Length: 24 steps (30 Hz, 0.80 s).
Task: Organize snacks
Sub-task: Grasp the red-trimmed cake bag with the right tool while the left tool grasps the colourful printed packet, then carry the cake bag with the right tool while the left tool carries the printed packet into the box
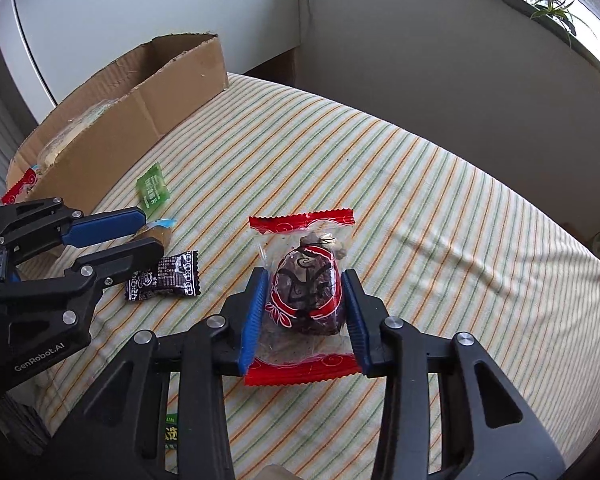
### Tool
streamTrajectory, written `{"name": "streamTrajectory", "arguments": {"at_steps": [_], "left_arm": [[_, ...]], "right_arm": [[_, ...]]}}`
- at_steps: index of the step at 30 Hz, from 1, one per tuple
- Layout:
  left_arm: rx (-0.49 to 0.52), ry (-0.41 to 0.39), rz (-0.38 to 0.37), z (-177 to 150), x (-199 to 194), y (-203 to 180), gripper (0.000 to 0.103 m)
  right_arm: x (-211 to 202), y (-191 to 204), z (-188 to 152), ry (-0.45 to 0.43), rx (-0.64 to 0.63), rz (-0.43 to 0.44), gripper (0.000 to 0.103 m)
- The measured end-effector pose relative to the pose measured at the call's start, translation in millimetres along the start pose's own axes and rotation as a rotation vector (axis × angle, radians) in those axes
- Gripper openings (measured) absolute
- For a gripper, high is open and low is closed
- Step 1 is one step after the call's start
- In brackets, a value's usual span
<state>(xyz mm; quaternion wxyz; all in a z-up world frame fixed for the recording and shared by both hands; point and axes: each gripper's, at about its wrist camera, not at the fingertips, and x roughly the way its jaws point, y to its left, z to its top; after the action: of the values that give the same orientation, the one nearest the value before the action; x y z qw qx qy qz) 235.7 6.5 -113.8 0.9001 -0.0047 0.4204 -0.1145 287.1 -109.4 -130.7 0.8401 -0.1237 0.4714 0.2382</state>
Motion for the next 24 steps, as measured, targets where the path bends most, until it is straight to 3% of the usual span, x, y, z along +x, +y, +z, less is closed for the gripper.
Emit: {"name": "streamTrajectory", "arguments": {"at_steps": [7, 17, 24], "left_arm": [[0.004, -0.024, -0.051, -4, -14, -5, 0.022], [0.022, -0.164, -0.114, 1, -70, -17, 0.022], [-0.057, -0.253, -0.121, 13, -100, 12, 0.022]], "right_arm": [[-24, -9, -12, -0.033, 0.041, -0.015, 0.038], [-80, 11, -17, -0.100, 0.018, -0.041, 0.038], [-110, 35, 0, -0.145, -0.012, -0.043, 0.038]]}}
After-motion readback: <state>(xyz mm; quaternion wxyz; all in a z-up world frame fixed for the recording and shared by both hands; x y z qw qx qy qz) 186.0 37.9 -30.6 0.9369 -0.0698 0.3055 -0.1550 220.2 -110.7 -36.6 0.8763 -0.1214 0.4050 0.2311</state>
